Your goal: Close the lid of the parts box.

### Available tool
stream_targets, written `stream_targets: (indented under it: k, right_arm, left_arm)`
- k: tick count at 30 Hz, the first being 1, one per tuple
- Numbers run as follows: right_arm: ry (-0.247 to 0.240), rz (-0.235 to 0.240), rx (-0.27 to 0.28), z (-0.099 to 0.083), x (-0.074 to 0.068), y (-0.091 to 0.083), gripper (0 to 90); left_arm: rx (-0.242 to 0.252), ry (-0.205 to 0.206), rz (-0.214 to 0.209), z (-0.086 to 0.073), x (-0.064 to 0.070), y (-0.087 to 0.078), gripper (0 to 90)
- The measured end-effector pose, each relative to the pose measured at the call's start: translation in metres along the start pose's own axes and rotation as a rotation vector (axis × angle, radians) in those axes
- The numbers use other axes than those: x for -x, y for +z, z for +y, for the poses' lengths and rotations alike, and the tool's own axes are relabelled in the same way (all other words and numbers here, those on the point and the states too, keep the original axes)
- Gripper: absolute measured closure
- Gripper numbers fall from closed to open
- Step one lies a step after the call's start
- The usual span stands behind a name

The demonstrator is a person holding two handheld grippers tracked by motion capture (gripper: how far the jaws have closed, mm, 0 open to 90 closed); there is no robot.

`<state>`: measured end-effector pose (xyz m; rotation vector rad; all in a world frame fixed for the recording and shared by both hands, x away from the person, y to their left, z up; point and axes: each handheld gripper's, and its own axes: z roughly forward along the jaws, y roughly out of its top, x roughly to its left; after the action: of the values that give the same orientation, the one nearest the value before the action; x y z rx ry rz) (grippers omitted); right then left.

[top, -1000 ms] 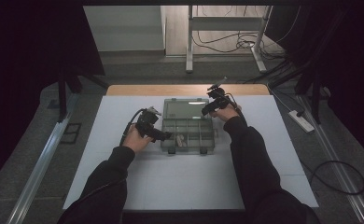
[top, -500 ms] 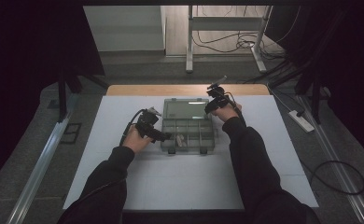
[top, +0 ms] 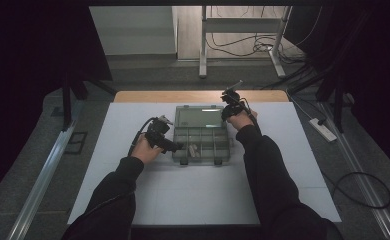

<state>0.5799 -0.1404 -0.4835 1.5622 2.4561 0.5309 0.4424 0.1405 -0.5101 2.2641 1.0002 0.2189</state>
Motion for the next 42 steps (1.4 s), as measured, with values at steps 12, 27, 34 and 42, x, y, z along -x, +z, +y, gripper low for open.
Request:
stream_targets:
  k: [12,27,34,42]
  right_arm:
    - [0.084,0.000,-0.015,0.004,-0.001,0.001,84.3]
    - [0.192,0.045,0.000,0.006,-0.001,0.002,88.3]
    - [0.209,0.052,0.020,0.005,-0.001,-0.003,88.5]
    - [0.209,0.055,0.050,0.003,-0.001,-0.010,88.5]
  left_arm:
    - [0.007,-0.005,0.008,0.000,-0.002,-0.002,0.0]
    - [0.015,-0.049,0.029,0.001,-0.007,-0.004,0.0]
    - [0.030,-0.103,0.051,0.005,-0.017,-0.009,0.0]
    - [0.057,-0.117,0.049,0.012,-0.029,-0.009,4.3]
